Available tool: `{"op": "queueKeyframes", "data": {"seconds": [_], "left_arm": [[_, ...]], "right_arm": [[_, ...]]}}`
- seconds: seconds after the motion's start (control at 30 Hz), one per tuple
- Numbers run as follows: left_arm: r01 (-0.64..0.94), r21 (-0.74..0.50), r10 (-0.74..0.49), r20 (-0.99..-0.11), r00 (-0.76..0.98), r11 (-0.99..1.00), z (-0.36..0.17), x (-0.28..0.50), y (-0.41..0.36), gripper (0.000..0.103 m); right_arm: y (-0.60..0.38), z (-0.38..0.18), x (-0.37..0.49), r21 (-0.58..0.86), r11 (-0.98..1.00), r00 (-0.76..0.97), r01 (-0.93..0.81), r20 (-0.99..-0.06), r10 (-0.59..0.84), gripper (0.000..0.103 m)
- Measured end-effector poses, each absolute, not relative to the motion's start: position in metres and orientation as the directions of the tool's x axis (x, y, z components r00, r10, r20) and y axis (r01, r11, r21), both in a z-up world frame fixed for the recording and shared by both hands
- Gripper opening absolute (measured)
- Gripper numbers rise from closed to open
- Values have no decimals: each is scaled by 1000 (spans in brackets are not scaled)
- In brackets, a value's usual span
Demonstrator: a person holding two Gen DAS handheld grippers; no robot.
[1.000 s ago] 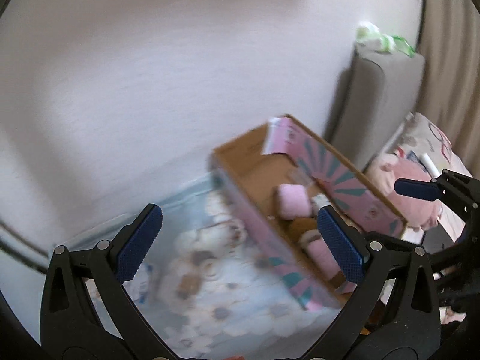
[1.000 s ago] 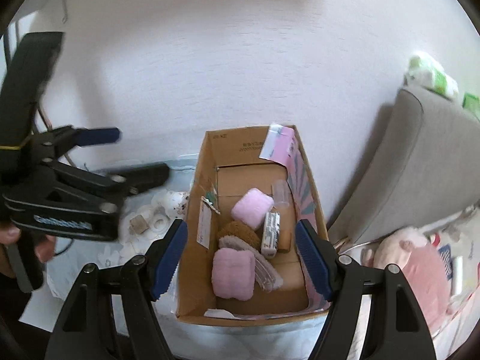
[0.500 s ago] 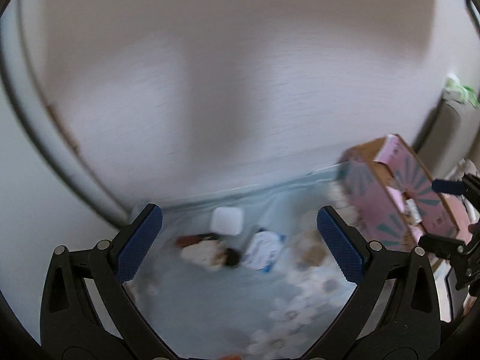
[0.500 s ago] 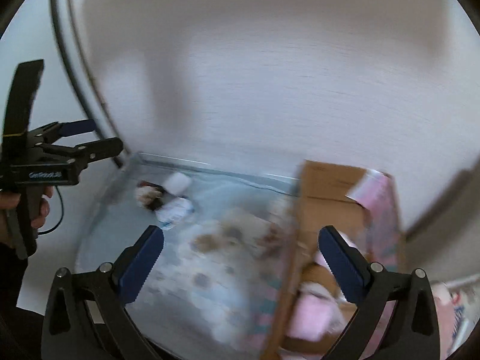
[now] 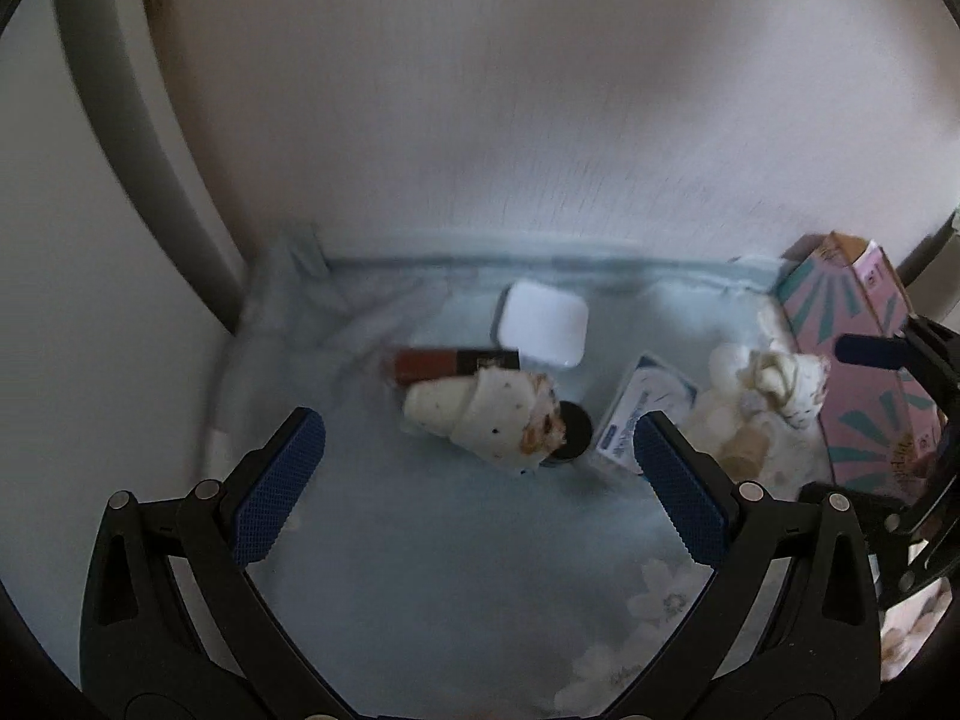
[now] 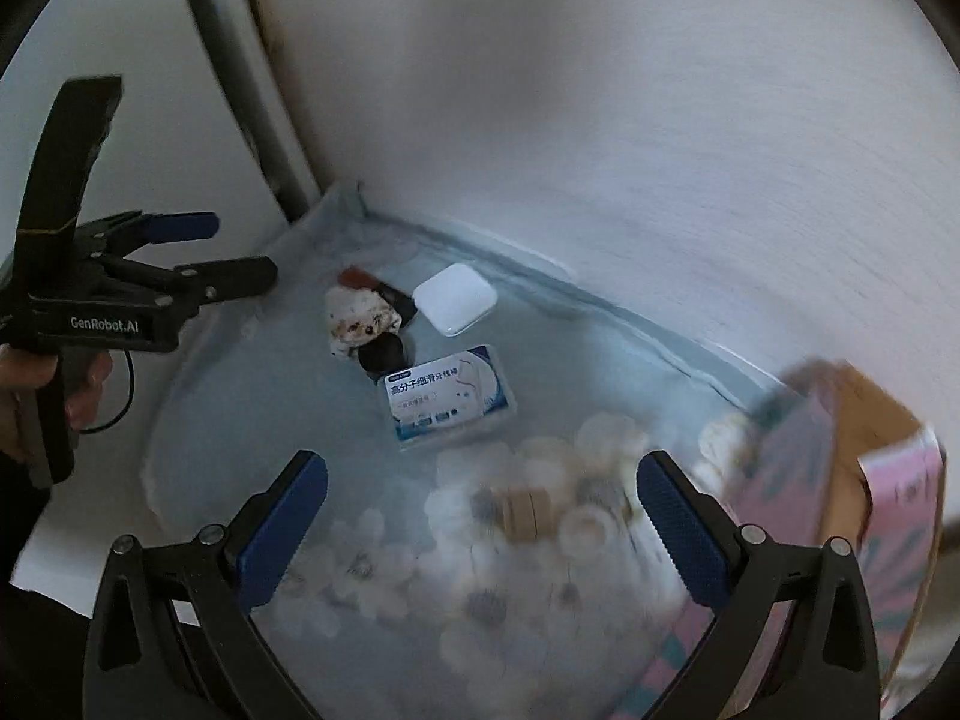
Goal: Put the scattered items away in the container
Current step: 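Move both tools back over the remaining scattered items on the sheet, then grasp white cloth plush with left tool while right tool grasps clear floss box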
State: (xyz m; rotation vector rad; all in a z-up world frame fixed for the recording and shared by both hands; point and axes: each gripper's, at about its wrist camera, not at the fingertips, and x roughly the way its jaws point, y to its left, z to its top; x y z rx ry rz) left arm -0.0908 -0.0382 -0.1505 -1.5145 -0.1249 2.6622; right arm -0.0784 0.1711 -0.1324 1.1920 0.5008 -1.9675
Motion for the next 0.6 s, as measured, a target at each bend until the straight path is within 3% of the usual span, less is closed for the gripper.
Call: {"op": "queueKeyframes", "data": {"seconds": [0.53,0.6], "left_arm": [[16,-205,177,-880,-440,-979,-218,-129,-48,98],[6,-204,181,-880,-440,-979,-221,-131,-46,92]], "right_arm": [[106,-213,-93,-42,-448,-237,893,-890,-390,102],[101,-222,-96,-60,-449,-245,892,-897,-368,102]]}}
